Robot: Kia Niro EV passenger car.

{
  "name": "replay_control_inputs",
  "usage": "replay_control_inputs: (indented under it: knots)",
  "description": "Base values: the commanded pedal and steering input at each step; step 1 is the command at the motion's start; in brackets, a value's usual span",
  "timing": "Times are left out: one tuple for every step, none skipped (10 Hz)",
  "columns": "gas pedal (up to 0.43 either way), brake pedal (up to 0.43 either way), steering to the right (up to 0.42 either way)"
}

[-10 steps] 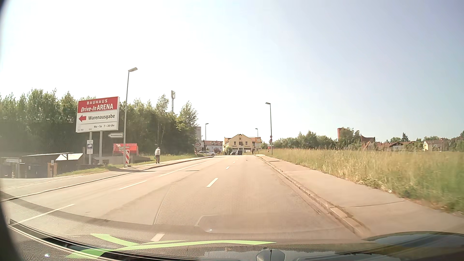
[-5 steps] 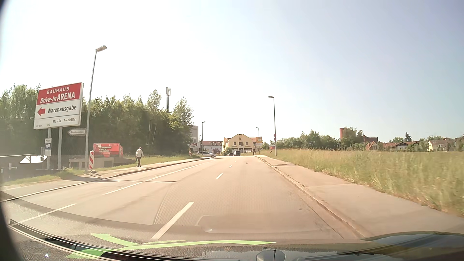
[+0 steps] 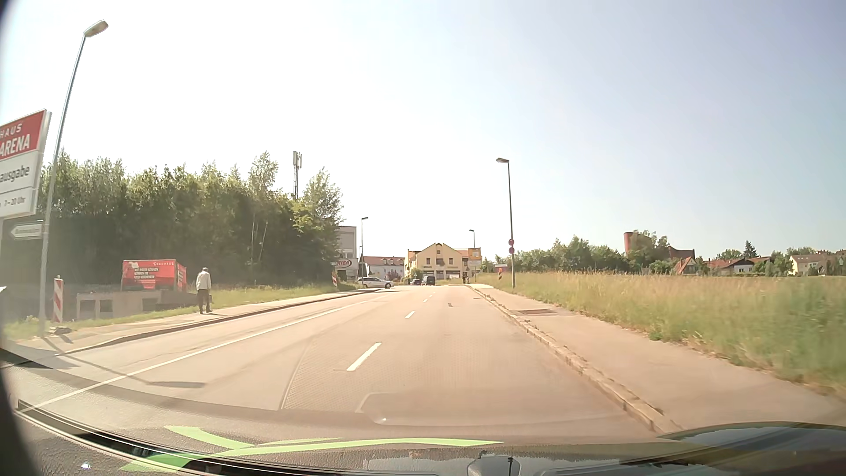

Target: Follow the waypoints while adhering to traffic rules and regulations

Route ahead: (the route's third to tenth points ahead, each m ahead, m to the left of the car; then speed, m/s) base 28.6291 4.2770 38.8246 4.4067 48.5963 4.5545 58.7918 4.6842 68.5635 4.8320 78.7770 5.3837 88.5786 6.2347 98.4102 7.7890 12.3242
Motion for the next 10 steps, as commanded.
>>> replay_control_inputs:
  knots:
    - [0.331, 0.000, -0.008]
    - [0.331, 0.000, -0.008]
    - [0.319, 0.000, -0.008]
    - [0.311, 0.000, -0.008]
    - [0.287, 0.000, -0.008]
    - [0.268, 0.000, -0.008]
    - [0.248, 0.000, -0.008]
    - [0.209, 0.000, -0.008]
    - [0.177, 0.000, -0.007]
    - [0.110, 0.000, -0.005]
